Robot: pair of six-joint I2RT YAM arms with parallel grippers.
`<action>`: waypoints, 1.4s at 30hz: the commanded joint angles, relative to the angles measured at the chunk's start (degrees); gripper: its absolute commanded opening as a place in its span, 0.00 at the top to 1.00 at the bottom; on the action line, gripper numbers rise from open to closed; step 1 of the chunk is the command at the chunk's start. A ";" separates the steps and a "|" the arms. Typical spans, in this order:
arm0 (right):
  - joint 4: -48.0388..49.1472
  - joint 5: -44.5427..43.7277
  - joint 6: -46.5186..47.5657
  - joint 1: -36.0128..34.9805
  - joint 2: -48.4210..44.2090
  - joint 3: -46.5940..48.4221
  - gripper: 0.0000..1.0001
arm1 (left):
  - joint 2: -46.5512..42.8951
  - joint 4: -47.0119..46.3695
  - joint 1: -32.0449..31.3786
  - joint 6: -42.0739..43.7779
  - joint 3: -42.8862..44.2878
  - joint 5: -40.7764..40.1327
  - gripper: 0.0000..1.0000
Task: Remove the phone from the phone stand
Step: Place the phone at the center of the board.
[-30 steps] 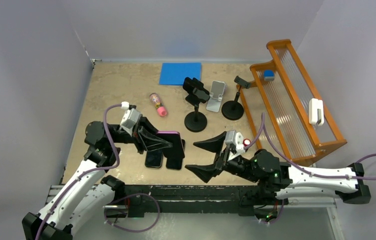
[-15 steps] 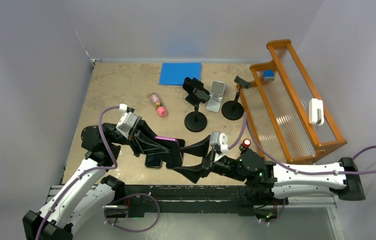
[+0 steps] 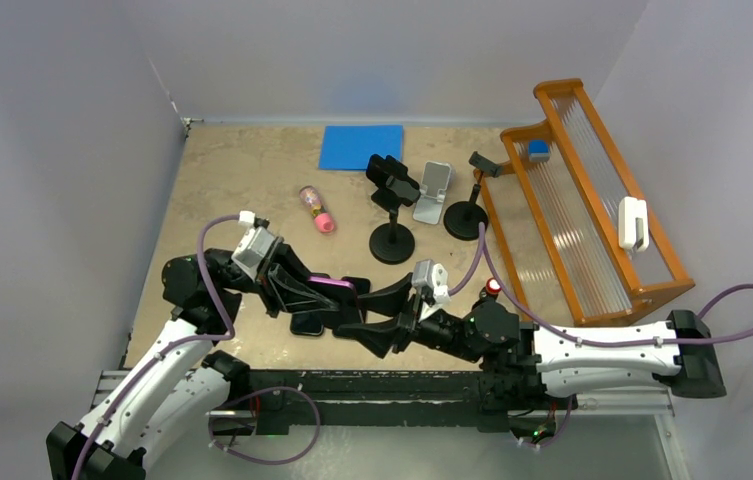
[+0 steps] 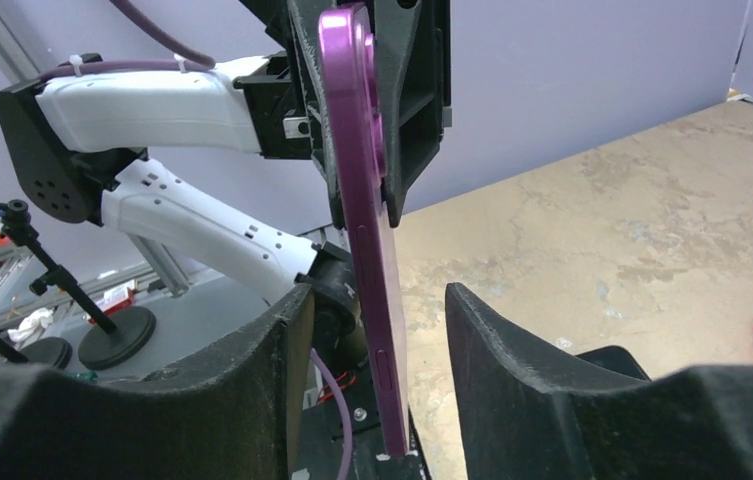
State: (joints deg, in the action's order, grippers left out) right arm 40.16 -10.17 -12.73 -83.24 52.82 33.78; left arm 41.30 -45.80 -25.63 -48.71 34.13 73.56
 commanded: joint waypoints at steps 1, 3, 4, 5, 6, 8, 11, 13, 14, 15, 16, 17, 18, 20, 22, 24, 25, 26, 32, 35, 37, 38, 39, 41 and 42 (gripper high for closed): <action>4.52 -2.65 -0.46 -0.08 1.29 3.46 0.49 | -1.02 -3.94 0.05 -0.42 0.50 -0.67 1.00; 5.10 -2.30 -0.39 -0.08 1.83 3.56 0.52 | -1.17 -3.88 0.05 -0.51 0.54 -0.47 1.00; 5.24 -2.16 -0.37 -0.08 2.03 3.68 0.52 | -1.21 -3.82 0.05 -0.51 0.50 -0.38 1.00; 5.35 -2.01 -0.41 -0.08 2.27 3.85 0.53 | -1.33 -3.77 0.05 -0.51 0.54 -0.33 1.00; 5.25 -1.96 -0.37 -0.08 2.62 4.10 0.53 | -1.33 -3.70 0.05 -0.52 0.50 -0.34 1.00; 4.97 -2.14 -0.34 -0.08 3.04 4.48 0.55 | -1.40 -3.68 0.06 -0.53 0.54 -0.45 1.00; 4.92 -2.73 -0.45 -0.08 3.05 4.42 0.62 | -1.37 -3.28 0.05 -0.52 0.58 -0.45 1.00; 4.86 -2.91 -0.51 -0.12 2.84 4.29 0.65 | -1.33 -3.16 0.05 -0.56 0.59 -0.35 1.00; 4.71 -2.92 -0.59 -0.09 2.82 4.28 0.65 | -1.31 -3.15 0.05 -0.55 0.59 -0.35 1.00; 4.45 -2.91 -0.62 -0.08 2.86 4.34 0.65 | -1.26 -3.15 0.05 -0.63 0.70 -0.35 1.00; 4.28 -2.96 -0.69 -0.08 2.93 4.43 0.65 | -1.23 -3.15 0.05 -0.60 0.72 -0.27 1.00; 4.23 -3.00 -0.78 -0.08 3.03 4.45 0.63 | -1.20 -3.15 0.05 -0.64 0.76 -0.18 1.00; 4.22 -3.01 -0.87 -0.08 3.12 4.50 0.62 | -1.14 -3.15 0.05 -0.65 0.81 -0.17 1.00; 4.29 -3.10 -0.96 -0.07 3.19 4.75 0.62 | -1.07 -3.28 0.05 -0.74 0.85 -0.17 1.00; 4.35 -2.97 -0.89 -0.08 3.48 5.03 0.65 | -1.04 -3.69 0.05 -1.14 0.85 -0.09 1.00; 4.41 -2.64 -0.74 -0.08 3.72 5.35 0.69 | -0.96 -4.08 0.05 -1.46 0.77 0.09 1.00; 4.40 -2.40 -0.80 -0.08 3.95 5.45 0.71 | -0.91 -4.12 0.05 -1.54 0.81 0.09 1.00; 4.37 -2.24 -0.82 -0.08 4.22 5.62 0.72 | -0.90 -4.05 0.05 -1.57 0.77 0.09 1.00; 4.12 -1.20 -1.05 -0.08 4.99 5.95 1.00 | -0.71 -3.45 0.05 -1.57 0.58 0.20 1.00; 3.69 -2.15 -1.01 -0.08 3.82 5.54 1.00 | -0.78 -0.32 0.05 0.32 1.07 -0.22 0.94; 2.97 -3.62 -0.98 -0.08 2.45 5.07 1.00 | -1.19 3.41 0.05 2.94 1.56 -1.24 0.76; 2.30 -4.57 -0.93 -0.08 1.79 4.87 1.00 | -1.75 6.37 0.05 5.14 1.88 -2.67 0.65; 1.37 -5.66 -0.90 -0.08 1.09 4.65 1.00 | -2.38 11.35 0.05 7.94 2.50 -5.02 0.58; -0.87 -8.15 -1.05 -0.08 -0.28 4.10 1.00 | -4.18 21.65 0.05 14.14 4.21 -14.05 0.49; -2.08 -9.58 -1.37 -0.08 -1.00 3.79 1.00 | -5.01 26.24 0.07 18.38 4.80 -18.06 0.46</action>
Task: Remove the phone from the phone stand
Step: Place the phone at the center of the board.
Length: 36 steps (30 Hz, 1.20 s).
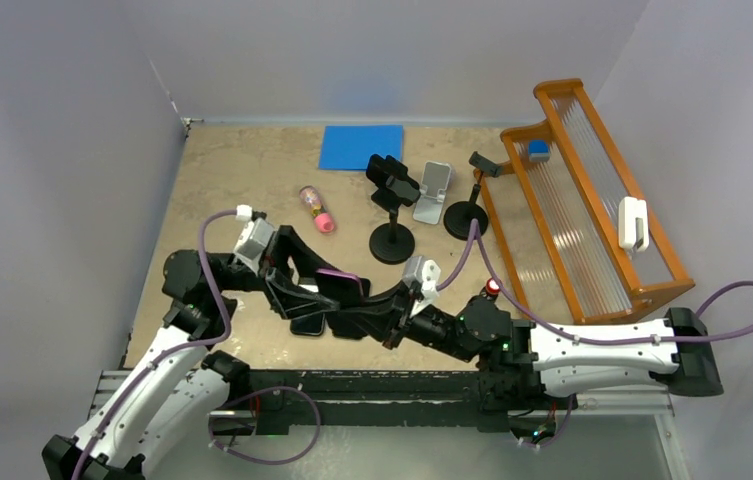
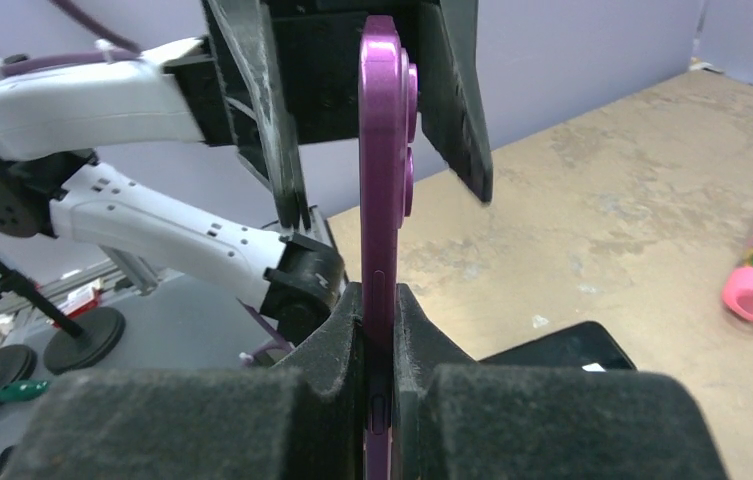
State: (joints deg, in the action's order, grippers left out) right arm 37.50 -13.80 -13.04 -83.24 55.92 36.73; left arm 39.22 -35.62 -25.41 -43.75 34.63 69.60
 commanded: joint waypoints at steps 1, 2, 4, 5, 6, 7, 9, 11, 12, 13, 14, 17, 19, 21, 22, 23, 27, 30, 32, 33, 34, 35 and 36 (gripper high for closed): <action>-0.80 -7.26 -1.48 -0.08 -4.86 0.46 1.00 | -3.72 20.15 -0.16 17.27 4.92 -18.74 0.42; -2.05 -8.42 -2.06 -0.08 -5.91 -0.02 1.00 | -4.30 24.75 -0.17 20.36 5.71 -23.48 0.40; -4.51 -10.60 -3.36 -0.08 -8.04 -1.23 1.00 | -5.22 31.77 -0.17 24.34 7.34 -34.05 0.38; -5.94 -12.23 -4.34 -0.12 -9.06 -1.74 1.00 | -5.87 33.76 -0.17 25.30 7.67 -38.54 0.38; -7.87 -14.20 -5.38 -0.08 -9.83 -2.09 1.00 | -6.54 35.01 -0.17 25.93 7.84 -43.10 0.38; -10.08 -16.12 -6.67 -0.08 -10.59 -2.22 1.00 | -7.18 35.40 -0.16 26.06 7.90 -47.05 0.36; -14.54 -20.32 -9.70 -0.08 -10.80 -2.34 1.00 | -7.99 35.45 -0.17 25.93 7.95 -53.99 0.33; -17.51 -22.02 -13.01 0.44 -10.44 -3.12 1.00 | -7.62 35.45 -0.17 24.96 8.44 -59.62 0.30; -18.56 -21.34 -14.55 1.40 -9.95 -3.49 1.00 | -6.94 35.50 -0.17 24.83 8.80 -60.91 0.30; -19.42 -19.47 -16.02 2.96 -9.22 -3.77 1.00 | -6.04 35.51 -0.17 24.92 9.06 -61.40 0.30; -19.59 -16.95 -17.46 4.99 -8.57 -4.22 1.00 | -5.18 35.30 -0.17 24.83 9.13 -61.57 0.30; -16.81 -8.54 -20.45 11.62 -6.63 -6.43 1.00 | -2.20 33.92 -0.12 23.80 8.61 -61.07 0.31; -14.77 -5.93 -21.96 14.04 -5.56 -7.60 1.00 | -0.26 34.24 -0.11 23.37 8.16 -61.21 0.32; -14.99 -5.50 -24.43 15.48 -4.15 -8.07 1.00 | 1.09 36.44 -0.06 23.36 7.88 -62.32 0.33; -15.73 -5.56 -27.03 16.63 -3.64 -8.49 1.00 | 1.41 37.93 -0.08 23.42 7.67 -62.97 0.33; -15.66 -4.69 -29.30 18.13 -3.42 -9.47 1.00 | 1.54 38.30 -0.04 23.38 7.02 -63.24 0.34; -11.60 2.61 -36.07 25.44 -3.59 -15.32 1.00 | 1.00 39.17 -0.07 24.13 5.88 -61.28 0.36; -10.47 5.93 -39.10 27.82 -1.69 -16.50 1.00 | 1.04 38.91 -0.16 23.25 5.19 -59.62 0.37; -10.00 7.67 -41.38 28.91 -0.11 -16.69 1.00 | 1.69 39.23 -0.17 22.95 5.41 -58.45 0.38; -9.57 8.82 -42.22 29.52 0.76 -16.69 1.00 | 1.95 39.48 -0.17 22.80 5.66 -57.85 0.38; -9.33 9.92 -43.13 30.24 1.72 -16.65 1.00 | 2.14 39.56 -0.17 22.65 5.87 -56.96 0.39; -9.10 10.61 -44.17 30.65 2.40 -16.69 1.00 | 2.10 39.49 -0.17 22.58 5.88 -56.08 0.39; -8.68 11.23 -44.91 31.03 3.01 -16.80 1.00 | 2.03 39.02 -0.17 22.49 5.74 -55.13 0.39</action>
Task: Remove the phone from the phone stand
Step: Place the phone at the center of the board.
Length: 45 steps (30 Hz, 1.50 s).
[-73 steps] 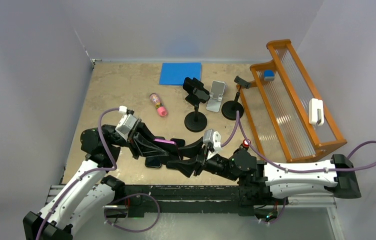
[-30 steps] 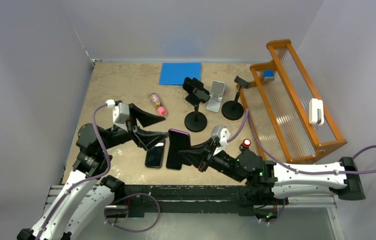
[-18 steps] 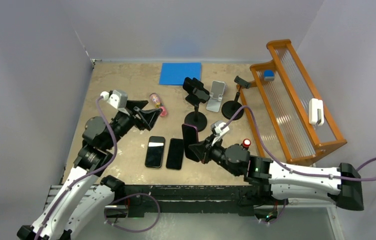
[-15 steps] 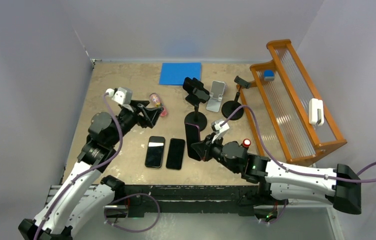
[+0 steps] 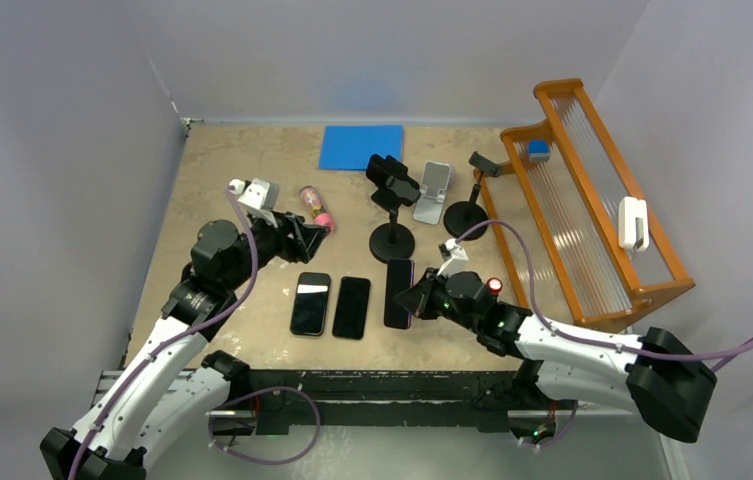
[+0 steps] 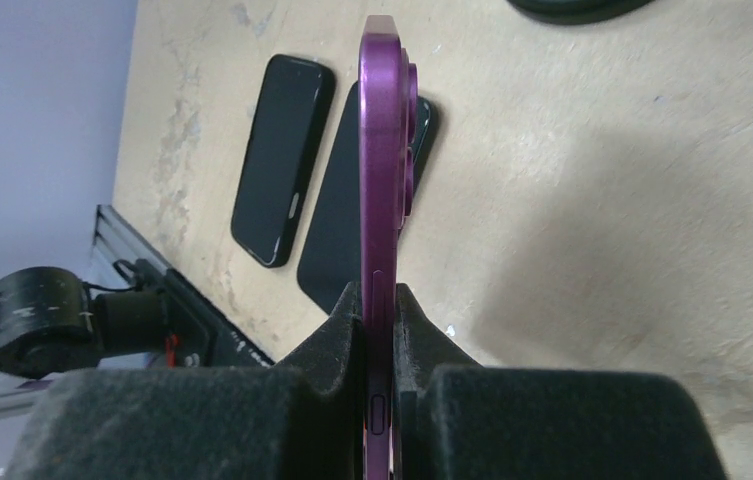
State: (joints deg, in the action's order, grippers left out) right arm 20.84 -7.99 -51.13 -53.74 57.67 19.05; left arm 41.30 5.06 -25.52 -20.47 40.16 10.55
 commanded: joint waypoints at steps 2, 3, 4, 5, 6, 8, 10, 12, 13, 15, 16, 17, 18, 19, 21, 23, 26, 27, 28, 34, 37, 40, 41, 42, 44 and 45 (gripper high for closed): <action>9.15 6.81 -8.42 2.49 2.34 0.42 1.00 | -0.27 -2.18 -0.10 -0.80 -0.13 5.08 0.39; 9.81 7.62 -9.18 3.10 2.97 0.26 1.00 | -0.28 -2.34 -0.14 -0.80 -0.23 5.25 0.39; 10.45 7.87 -9.88 3.76 3.70 0.09 1.00 | -0.31 -2.41 -0.15 -0.86 -0.26 5.27 0.39; 10.96 9.27 -10.41 4.53 4.56 -0.05 1.00 | -0.21 -2.42 -0.15 -0.81 -0.26 5.23 0.39; 11.46 10.21 -10.95 5.25 5.35 -0.06 1.00 | -0.10 -2.42 -0.15 -0.80 -0.26 5.13 0.39; 12.37 11.65 -11.77 6.65 6.98 -0.15 1.00 | 0.03 -2.38 -0.15 -0.88 -0.30 5.20 0.39; 13.12 12.19 -12.18 7.52 8.50 -0.04 1.00 | 0.16 -2.42 -0.15 -0.97 -0.35 5.54 0.40; 13.00 12.82 -12.47 8.38 10.71 0.57 1.00 | 0.35 -2.49 -0.21 -1.11 -0.35 5.79 0.40; 13.00 13.56 -12.32 8.75 11.85 0.96 1.00 | 0.28 -2.51 -0.23 -1.19 -0.35 6.02 0.40; 13.07 14.58 -11.92 9.01 13.65 1.69 1.00 | 0.31 -2.65 -0.23 -1.32 -0.43 6.38 0.40; 13.23 14.51 -11.89 9.10 14.22 1.85 1.00 | 0.31 -2.73 -0.23 -1.33 -0.43 6.54 0.40; 13.56 14.31 -12.00 9.13 14.56 1.75 1.00 | 0.43 -2.77 -0.31 -1.36 -0.44 6.70 0.40; 13.77 13.91 -12.06 9.24 14.77 1.63 1.00 | 0.50 -2.77 -0.32 -1.41 -0.39 6.87 0.40; 13.86 13.36 -12.14 9.19 14.95 1.61 1.00 | 0.51 -2.77 -0.37 -1.41 -0.43 7.04 0.40; 13.88 12.67 -12.15 9.22 15.25 1.68 1.00 | 0.60 -2.71 -0.41 -1.37 -0.44 7.12 0.40; 13.59 12.16 -11.74 9.34 15.71 2.01 1.00 | 0.69 -2.69 -0.41 -1.41 -0.44 7.12 0.40; 13.52 11.94 -11.14 9.66 16.83 2.37 1.00 | 0.63 -2.69 -0.50 -1.42 -0.43 7.20 0.40; 13.65 12.02 -10.96 9.82 17.32 2.46 1.00 | 0.63 -2.69 -0.50 -1.42 -0.44 7.21 0.40; 13.84 12.25 -10.86 9.97 17.83 2.53 1.00 | 0.75 -2.69 -0.50 -1.42 -0.44 7.26 0.40; 14.42 12.87 -10.19 10.46 19.69 2.80 1.00 | 1.12 -2.69 -0.54 -1.50 -0.44 7.41 0.40; 14.47 12.83 -9.81 10.53 20.02 2.84 1.00 | 1.23 -2.69 -0.58 -1.45 -0.52 7.45 0.40; 13.96 12.36 -9.40 10.60 19.96 2.82 1.00 | 1.32 -2.69 -0.59 -1.50 -0.49 7.47 0.40; 13.79 12.12 -9.27 10.63 19.80 2.83 1.00 | 1.30 -2.69 -0.59 -1.50 -0.52 7.47 0.40; 13.44 11.81 -9.04 10.66 19.62 2.77 1.00 | 1.35 -2.69 -0.59 -1.50 -0.52 7.47 0.40; 12.66 11.24 -8.93 10.65 19.29 2.68 1.00 | 1.45 -2.69 -0.59 -1.50 -0.52 7.47 0.40; 12.41 11.21 -8.83 10.73 19.10 2.82 1.00 | 1.55 -2.69 -0.59 -1.46 -0.52 7.47 0.40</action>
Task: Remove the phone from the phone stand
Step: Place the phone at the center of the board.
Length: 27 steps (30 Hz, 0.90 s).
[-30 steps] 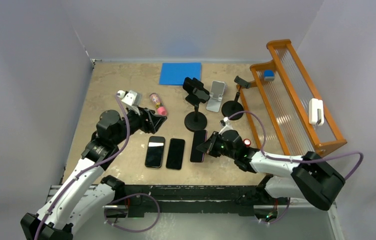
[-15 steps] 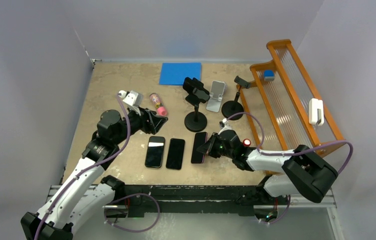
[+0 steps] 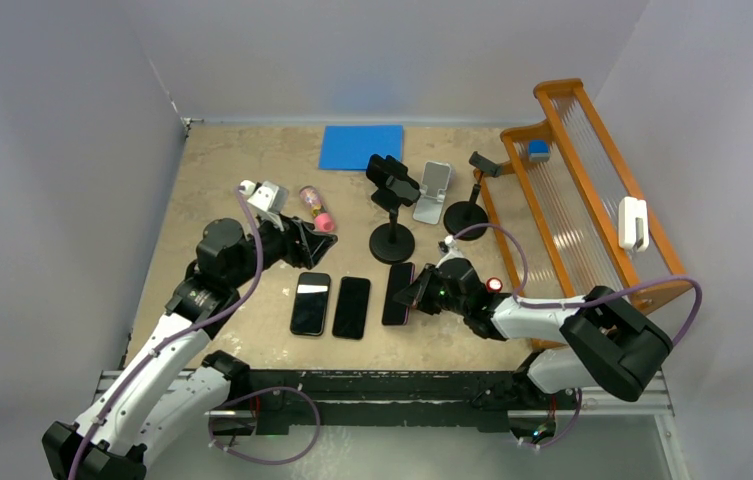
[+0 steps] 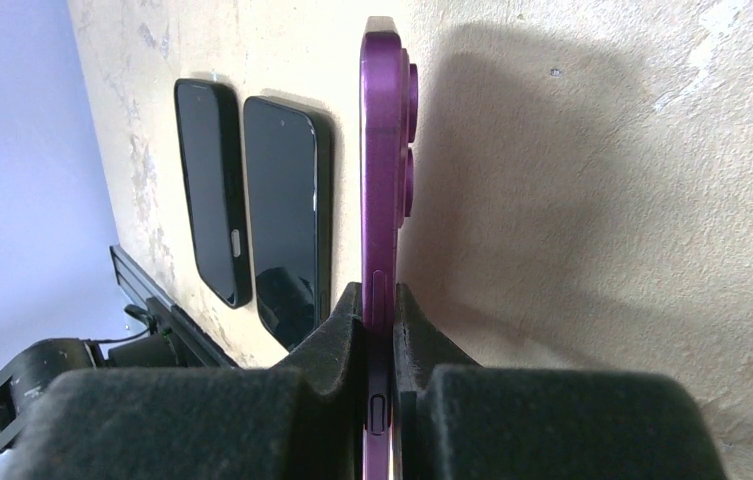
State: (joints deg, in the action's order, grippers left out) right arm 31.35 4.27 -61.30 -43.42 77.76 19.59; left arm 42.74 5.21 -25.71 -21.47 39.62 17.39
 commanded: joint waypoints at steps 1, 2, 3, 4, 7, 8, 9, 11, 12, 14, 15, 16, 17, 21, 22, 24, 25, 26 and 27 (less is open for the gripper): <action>1.66 -0.90 1.52 0.49 -1.14 2.40 1.00 | 0.27 -2.84 -0.37 -0.49 0.02 0.63 0.40; 1.47 -0.73 1.68 0.56 -1.20 2.50 1.00 | 0.41 -2.84 -0.39 -0.50 0.04 0.63 0.40; 1.40 -0.61 1.72 0.55 -1.14 2.67 1.00 | 0.53 -2.84 -0.39 -0.50 0.03 0.75 0.40; 1.38 -0.40 1.74 0.61 -0.89 2.78 1.00 | 0.67 -2.84 -0.39 -0.50 0.07 0.91 0.40; 1.84 1.47 1.79 0.65 0.26 3.28 1.00 | 0.89 -2.67 -0.39 -0.50 0.17 0.88 0.40; 2.04 2.30 1.74 0.63 0.66 3.41 1.00 | 0.93 -2.64 -0.39 -0.50 0.19 0.82 0.40; 2.37 3.22 1.74 0.66 0.95 3.43 1.00 | 0.94 -2.66 -0.39 -0.50 0.20 0.81 0.40; 3.16 5.03 1.52 0.63 1.12 3.28 1.00 | 1.09 -2.66 -0.39 -0.50 0.20 0.81 0.40; 3.39 5.89 1.30 0.67 1.21 3.14 1.00 | 1.11 -2.60 -0.39 -0.50 0.20 0.89 0.40; 4.18 8.17 0.55 0.67 1.34 2.79 1.00 | 1.27 -2.49 -0.38 -0.50 0.28 0.94 0.40; 4.65 9.11 -0.05 0.69 1.37 2.54 1.00 | 1.33 -2.36 -0.39 -0.50 0.36 0.98 0.40; 4.91 9.91 -0.43 0.66 1.35 2.35 1.00 | 1.41 -2.32 -0.39 -0.50 0.44 0.93 0.40; 5.05 10.62 -0.97 0.67 1.35 2.28 1.00 | 1.53 -2.18 -0.39 -0.50 0.46 0.94 0.40; 4.61 12.65 -2.43 0.67 0.70 2.13 1.00 | 1.71 -2.24 -0.39 -0.50 0.46 1.07 0.41; 4.52 13.09 -2.86 0.70 0.65 2.04 1.00 | 1.73 -2.24 -0.39 -0.50 0.52 1.14 0.41; 4.39 13.70 -3.52 0.65 0.85 1.94 1.00 | 1.65 -2.22 -0.37 -0.50 0.56 1.25 0.41; 4.42 13.88 -3.91 0.73 1.14 1.77 1.00 | 1.64 -2.18 -0.39 -0.50 0.55 1.20 0.41; 4.62 14.04 -4.27 0.83 1.41 1.62 1.00 | 1.62 -2.22 -0.39 -0.50 0.55 1.16 0.40; 4.91 14.20 -4.70 0.91 1.62 1.47 1.00 | 1.56 -2.21 -0.39 -0.50 0.55 1.16 0.41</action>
State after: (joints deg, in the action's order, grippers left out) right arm 31.70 15.27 -63.24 -42.98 79.55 20.64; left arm 44.58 5.26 -25.91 -21.50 39.62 17.80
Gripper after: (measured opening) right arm 0.071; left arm 0.597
